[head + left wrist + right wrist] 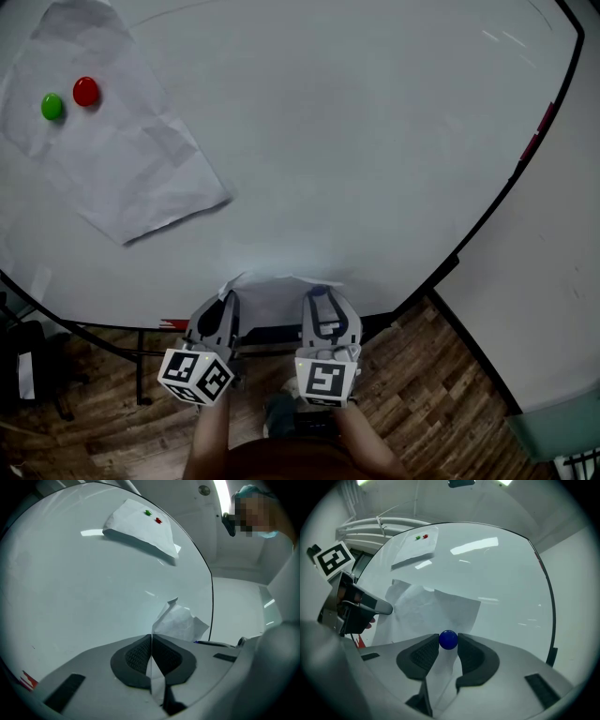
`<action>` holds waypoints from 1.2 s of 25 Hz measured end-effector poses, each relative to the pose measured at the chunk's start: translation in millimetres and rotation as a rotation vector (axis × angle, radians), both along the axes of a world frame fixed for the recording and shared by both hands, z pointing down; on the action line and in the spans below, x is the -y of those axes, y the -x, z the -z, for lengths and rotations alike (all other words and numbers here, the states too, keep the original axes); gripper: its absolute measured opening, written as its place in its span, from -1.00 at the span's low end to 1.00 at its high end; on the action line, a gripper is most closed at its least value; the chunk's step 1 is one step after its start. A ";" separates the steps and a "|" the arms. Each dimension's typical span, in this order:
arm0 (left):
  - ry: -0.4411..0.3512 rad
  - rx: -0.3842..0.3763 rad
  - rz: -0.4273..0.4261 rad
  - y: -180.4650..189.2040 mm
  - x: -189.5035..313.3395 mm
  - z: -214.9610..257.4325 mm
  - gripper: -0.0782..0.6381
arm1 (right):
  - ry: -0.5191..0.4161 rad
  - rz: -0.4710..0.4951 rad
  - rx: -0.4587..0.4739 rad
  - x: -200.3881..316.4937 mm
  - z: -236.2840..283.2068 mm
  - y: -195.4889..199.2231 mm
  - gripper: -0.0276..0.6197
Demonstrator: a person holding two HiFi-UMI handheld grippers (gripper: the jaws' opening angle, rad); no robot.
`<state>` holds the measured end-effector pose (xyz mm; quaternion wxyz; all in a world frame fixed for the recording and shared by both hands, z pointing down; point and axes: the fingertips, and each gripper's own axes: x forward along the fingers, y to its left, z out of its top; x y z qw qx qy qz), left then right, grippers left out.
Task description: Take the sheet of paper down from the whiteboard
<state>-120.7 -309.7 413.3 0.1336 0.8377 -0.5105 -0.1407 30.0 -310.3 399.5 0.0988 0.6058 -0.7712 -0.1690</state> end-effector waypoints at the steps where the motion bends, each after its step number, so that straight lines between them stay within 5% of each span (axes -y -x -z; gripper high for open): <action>1: -0.001 -0.003 0.002 0.8 -0.9 0.4 -0.71 | 0.001 0.000 0.000 -0.6 -0.3 -0.3 -0.49; 30: 0.020 -0.047 0.088 40.8 -4.9 4.1 -0.71 | 0.042 -0.027 0.040 3.2 -6.7 -14.2 -0.49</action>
